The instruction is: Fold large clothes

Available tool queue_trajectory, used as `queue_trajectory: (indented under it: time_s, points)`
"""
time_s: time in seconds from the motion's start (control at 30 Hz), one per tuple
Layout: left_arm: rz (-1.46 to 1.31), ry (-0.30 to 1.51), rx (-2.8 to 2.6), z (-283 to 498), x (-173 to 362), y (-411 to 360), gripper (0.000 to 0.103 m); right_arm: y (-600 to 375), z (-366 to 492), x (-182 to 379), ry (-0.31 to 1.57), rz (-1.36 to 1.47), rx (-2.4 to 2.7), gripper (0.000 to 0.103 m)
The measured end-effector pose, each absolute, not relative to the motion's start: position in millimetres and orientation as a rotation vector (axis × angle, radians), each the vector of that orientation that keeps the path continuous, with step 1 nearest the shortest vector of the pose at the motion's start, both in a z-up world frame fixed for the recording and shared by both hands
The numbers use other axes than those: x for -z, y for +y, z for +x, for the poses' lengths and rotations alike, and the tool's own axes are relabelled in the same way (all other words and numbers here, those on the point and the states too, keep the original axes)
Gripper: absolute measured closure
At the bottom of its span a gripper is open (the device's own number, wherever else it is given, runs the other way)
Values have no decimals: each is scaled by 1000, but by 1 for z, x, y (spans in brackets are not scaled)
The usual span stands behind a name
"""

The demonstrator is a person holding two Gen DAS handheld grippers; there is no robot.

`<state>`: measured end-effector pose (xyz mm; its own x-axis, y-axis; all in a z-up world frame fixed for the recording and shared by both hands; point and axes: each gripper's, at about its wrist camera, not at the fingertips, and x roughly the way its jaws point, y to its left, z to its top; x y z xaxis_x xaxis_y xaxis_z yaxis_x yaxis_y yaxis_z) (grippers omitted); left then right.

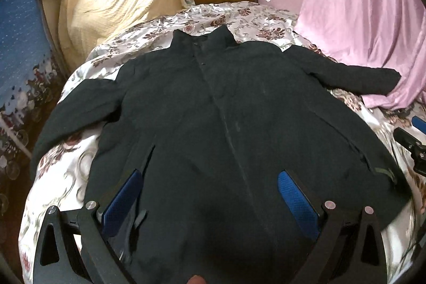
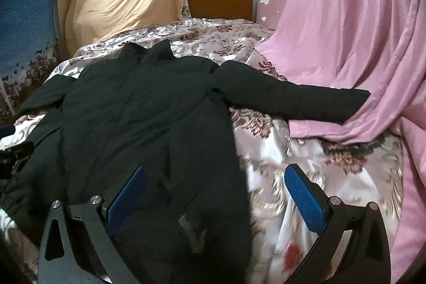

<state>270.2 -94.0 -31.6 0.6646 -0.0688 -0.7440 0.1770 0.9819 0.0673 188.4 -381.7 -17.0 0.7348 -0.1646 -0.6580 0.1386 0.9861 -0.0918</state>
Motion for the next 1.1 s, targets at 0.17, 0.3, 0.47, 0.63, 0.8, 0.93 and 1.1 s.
queue_trajectory:
  time_s: [0.17, 0.3, 0.47, 0.63, 0.8, 0.93, 1.1]
  points:
    - [135, 830, 172, 311, 37, -119, 0, -432, 223, 11, 705, 39, 128, 1]
    - [123, 815, 220, 350, 48, -154, 0, -477, 258, 8, 675, 68, 126, 1]
    - [134, 767, 274, 405, 61, -206, 0, -549, 314, 23, 691, 289, 141, 1]
    - [131, 752, 306, 464, 77, -254, 0, -598, 341, 49, 667, 469, 272, 1]
    - [97, 790, 317, 514, 99, -291, 0, -623, 342, 83, 621, 627, 342, 1]
    - [86, 815, 316, 534, 114, -303, 0, -641, 346, 111, 583, 733, 370, 1]
    - [58, 921, 300, 553, 147, -306, 0, -663, 351, 124, 529, 860, 409, 1]
